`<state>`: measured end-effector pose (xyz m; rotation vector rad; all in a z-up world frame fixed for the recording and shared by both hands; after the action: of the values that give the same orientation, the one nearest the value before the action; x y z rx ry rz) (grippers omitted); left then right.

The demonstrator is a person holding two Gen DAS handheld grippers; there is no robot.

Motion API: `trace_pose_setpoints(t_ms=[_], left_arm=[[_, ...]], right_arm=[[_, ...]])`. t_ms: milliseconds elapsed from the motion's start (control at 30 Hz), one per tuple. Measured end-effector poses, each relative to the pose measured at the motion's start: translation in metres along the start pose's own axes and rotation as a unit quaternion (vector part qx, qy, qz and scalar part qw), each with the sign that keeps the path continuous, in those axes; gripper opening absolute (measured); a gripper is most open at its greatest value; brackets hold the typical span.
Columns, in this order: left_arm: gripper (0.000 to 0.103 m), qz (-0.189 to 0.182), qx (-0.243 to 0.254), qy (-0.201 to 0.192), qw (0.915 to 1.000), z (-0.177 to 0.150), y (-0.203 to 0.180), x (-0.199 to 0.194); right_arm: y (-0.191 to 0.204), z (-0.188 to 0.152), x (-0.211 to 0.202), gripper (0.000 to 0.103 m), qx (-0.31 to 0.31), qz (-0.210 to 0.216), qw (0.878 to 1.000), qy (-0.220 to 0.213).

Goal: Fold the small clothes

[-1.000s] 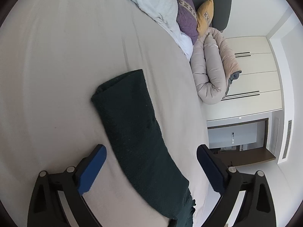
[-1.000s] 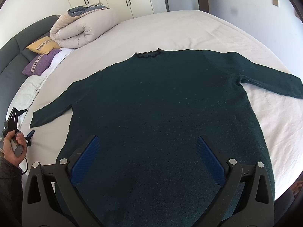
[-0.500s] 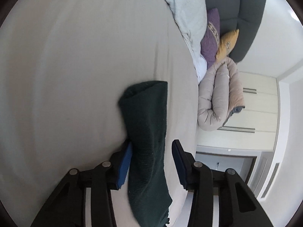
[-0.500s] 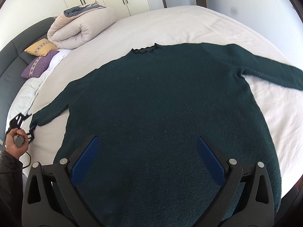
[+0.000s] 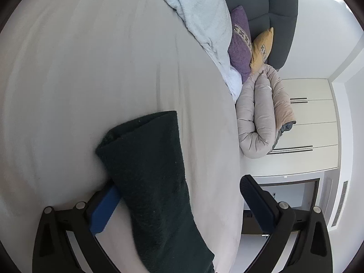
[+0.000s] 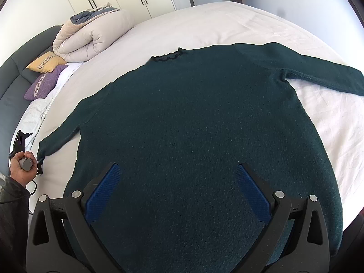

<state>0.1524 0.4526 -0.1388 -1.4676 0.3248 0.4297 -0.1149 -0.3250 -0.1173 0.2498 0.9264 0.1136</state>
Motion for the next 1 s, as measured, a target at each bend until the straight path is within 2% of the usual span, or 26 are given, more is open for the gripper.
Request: trace_pose_setpoints(t_ms=[33,100,167,233,333,500,567,667,767,833,900,967,1000], left_arm=[[0.1,-0.005,0.006,0.006,1.0,0.0,-0.001,0.0],[0.084,-0.01,0.01,0.016,0.9998,-0.001,0.0,-0.001],[0.06,-0.023,-0.008,0.03,0.9993,-0.001,0.007,-0.001],[0.045,-0.023,-0.019,0.038,0.9988,-0.001,0.013,0.0],[0.031,-0.021,-0.028,0.036,0.9987,-0.001,0.021,-0.003],[0.025,-0.031,-0.036,0.012,0.9988,0.001,0.026,-0.01],[0.013,-0.029,-0.035,0.011,0.9989,0.001,0.027,-0.009],[0.013,-0.022,-0.03,0.003,0.9993,0.0,0.026,-0.011],[0.011,-0.014,-0.003,-0.011,0.9998,-0.004,0.017,-0.015],[0.01,0.001,0.029,-0.02,0.9994,-0.007,0.007,-0.018],[0.01,0.016,0.086,-0.024,0.9959,-0.015,-0.011,-0.019],[0.01,0.026,0.167,-0.016,0.9855,-0.031,-0.04,-0.017],[0.01,0.029,0.21,-0.011,0.9772,-0.043,-0.057,-0.016]], right_arm=[[0.001,0.0,0.0,0.103,-0.001,0.0,1.0,0.0],[0.0,0.0,0.0,0.103,-0.002,0.0,1.0,-0.002],[0.001,-0.001,0.002,0.103,0.001,0.003,1.0,-0.001],[0.002,-0.002,0.003,0.103,0.001,0.006,1.0,0.0],[0.002,-0.002,0.003,0.103,-0.002,0.009,1.0,-0.004],[-0.003,-0.001,0.002,0.103,0.006,0.008,1.0,-0.009],[-0.006,0.0,0.002,0.103,0.008,0.007,1.0,-0.01],[-0.01,0.0,0.004,0.103,0.012,0.008,1.0,-0.01],[-0.014,-0.001,0.005,0.103,0.015,0.008,1.0,-0.011],[-0.017,0.0,0.006,0.103,0.015,0.009,1.0,-0.012],[-0.018,0.0,0.006,0.102,0.016,0.009,1.0,-0.013],[-0.02,0.002,0.008,0.102,0.017,0.009,1.0,-0.013],[-0.022,0.003,0.009,0.102,0.018,0.009,1.0,-0.012]])
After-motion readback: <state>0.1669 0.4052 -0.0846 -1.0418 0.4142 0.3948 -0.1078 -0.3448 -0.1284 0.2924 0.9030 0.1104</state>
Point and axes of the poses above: each gripper's, at about its wrist camera, not at the fingertips, and x roughly the way its jaws point, y to its left, z to its top, the point moved 4 cm from there along x, roughly the way its jaws point, and after that the axes turned 2 degrees about -y, right-handed, at the moved point
